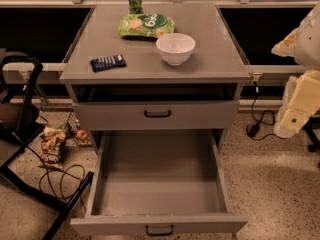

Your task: Close middle drawer

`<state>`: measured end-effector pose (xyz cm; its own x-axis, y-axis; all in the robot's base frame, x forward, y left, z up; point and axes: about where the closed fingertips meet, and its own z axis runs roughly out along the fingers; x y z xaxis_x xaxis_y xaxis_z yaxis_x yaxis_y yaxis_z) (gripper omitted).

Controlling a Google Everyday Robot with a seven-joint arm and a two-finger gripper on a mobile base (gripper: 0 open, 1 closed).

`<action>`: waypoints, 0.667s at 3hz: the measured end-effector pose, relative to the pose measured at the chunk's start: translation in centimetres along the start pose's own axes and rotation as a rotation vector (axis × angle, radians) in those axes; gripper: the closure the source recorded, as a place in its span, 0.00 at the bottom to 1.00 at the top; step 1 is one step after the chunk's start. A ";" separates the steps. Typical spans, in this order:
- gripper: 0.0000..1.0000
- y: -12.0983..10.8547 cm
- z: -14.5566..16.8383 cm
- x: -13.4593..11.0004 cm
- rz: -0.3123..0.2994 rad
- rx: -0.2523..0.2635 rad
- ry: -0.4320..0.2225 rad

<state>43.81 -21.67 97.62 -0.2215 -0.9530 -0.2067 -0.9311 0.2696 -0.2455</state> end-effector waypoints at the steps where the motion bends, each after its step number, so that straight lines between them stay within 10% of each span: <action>1: 0.00 0.0 0.0 0.0 0.000 0.000 0.000; 2: 0.00 0.8 1.1 0.0 -0.003 0.004 0.032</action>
Offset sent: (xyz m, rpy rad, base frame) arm -0.0104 0.0083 -0.0366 -0.0795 0.0354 -0.0158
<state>43.39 -21.25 96.36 -0.2282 -0.9577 -0.1755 -0.9307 0.2675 -0.2493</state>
